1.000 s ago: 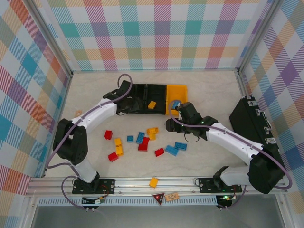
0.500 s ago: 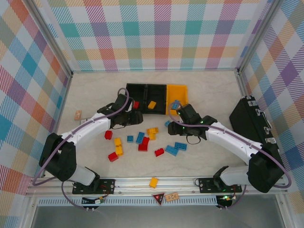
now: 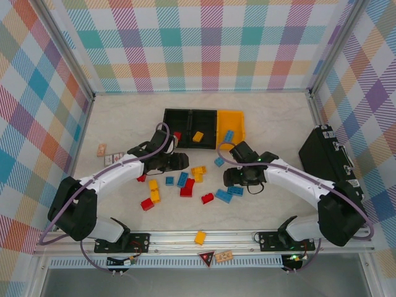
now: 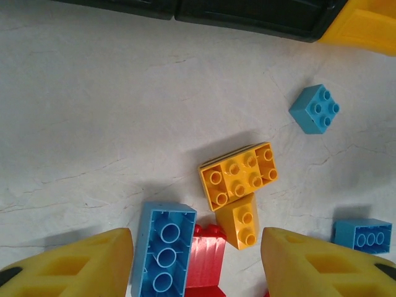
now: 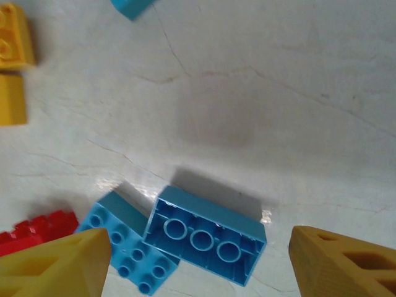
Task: Sort the legos into containers by color
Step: Pick up the lego from the bottom-center of the table.
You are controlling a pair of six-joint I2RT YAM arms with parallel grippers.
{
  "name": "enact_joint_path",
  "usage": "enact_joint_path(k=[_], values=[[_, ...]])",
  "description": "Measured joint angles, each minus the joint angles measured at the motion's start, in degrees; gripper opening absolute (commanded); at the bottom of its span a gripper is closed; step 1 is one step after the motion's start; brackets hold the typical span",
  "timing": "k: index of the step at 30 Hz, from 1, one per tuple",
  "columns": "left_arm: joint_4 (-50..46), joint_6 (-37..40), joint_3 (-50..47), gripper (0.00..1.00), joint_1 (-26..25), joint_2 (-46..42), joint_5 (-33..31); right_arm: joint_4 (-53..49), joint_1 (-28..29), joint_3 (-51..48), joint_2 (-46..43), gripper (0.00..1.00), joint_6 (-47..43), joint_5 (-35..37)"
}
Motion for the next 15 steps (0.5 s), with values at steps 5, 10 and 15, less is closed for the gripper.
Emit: enact_joint_path(k=[5,10,15], values=[[1.09,-0.87,-0.39,0.57,-0.2,0.5,0.44,0.0,0.0,-0.81,2.64,0.99,3.34,-1.51],[1.29,-1.27,-1.07,0.57,-0.22,0.81,0.42,0.98,0.07,-0.81,4.98,0.96,6.47,-1.97],[1.51,-1.79,-1.38,0.57,-0.33,0.81,0.37,1.27,0.26,-0.79,8.74,0.83,8.61,-1.95]])
